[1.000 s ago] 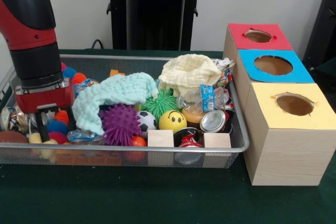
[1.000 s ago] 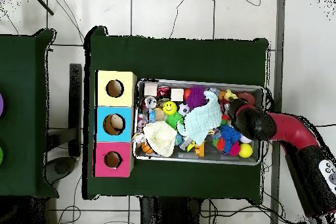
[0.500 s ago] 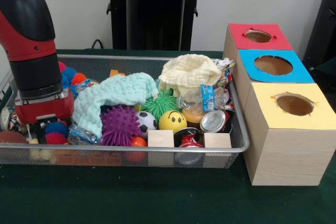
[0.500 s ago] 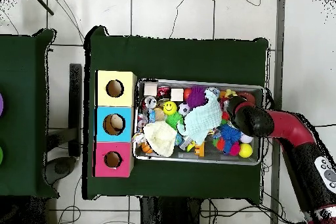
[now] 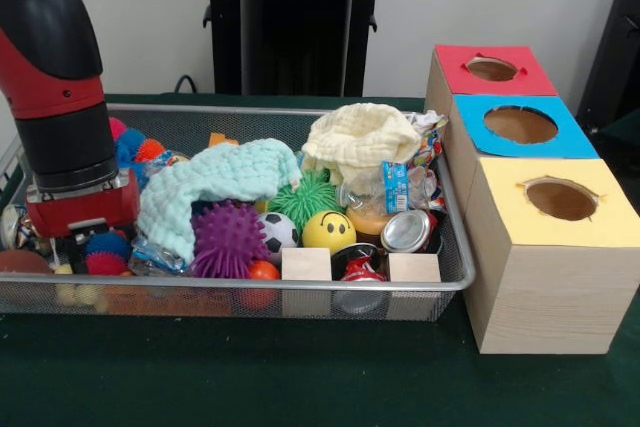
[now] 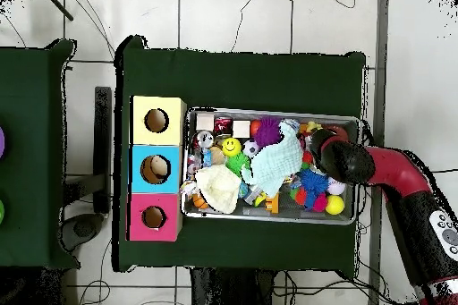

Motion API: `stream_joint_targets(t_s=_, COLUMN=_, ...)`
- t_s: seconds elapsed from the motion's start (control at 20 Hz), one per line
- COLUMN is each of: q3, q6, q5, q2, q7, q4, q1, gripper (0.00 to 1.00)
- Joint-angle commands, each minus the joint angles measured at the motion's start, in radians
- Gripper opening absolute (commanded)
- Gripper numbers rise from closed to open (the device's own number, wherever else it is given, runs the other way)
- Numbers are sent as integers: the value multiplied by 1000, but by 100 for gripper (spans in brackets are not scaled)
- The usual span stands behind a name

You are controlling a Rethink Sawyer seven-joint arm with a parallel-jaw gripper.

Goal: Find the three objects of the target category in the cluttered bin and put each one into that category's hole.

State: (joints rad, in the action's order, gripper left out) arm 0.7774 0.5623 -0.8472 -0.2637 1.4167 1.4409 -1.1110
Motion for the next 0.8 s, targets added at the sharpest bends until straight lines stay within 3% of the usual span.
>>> stream_joint_targets(t_s=0.05, q3=69, q6=-55, q5=-89, q2=70, q7=-339, q4=-89, q1=19, gripper=100)
stream_joint_targets(t_s=0.1, q3=65, q6=-62, q5=-92, q2=52, q7=-324, q4=-75, q1=18, gripper=100)
stream_joint_targets(t_s=0.2, q3=33, q6=-40, q5=-89, q2=-54, q7=-242, q4=-20, q1=43, gripper=100)
stream_joint_targets(t_s=0.35, q3=34, q6=-29, q5=-80, q2=-118, q7=-209, q4=18, q1=47, gripper=100)
stream_joint_targets(t_s=0.65, q3=52, q6=-25, q5=-71, q2=-145, q7=-215, q4=27, q1=50, gripper=100)
stream_joint_targets(t_s=0.8, q3=60, q6=-28, q5=-65, q2=-120, q7=-231, q4=15, q1=46, gripper=100)
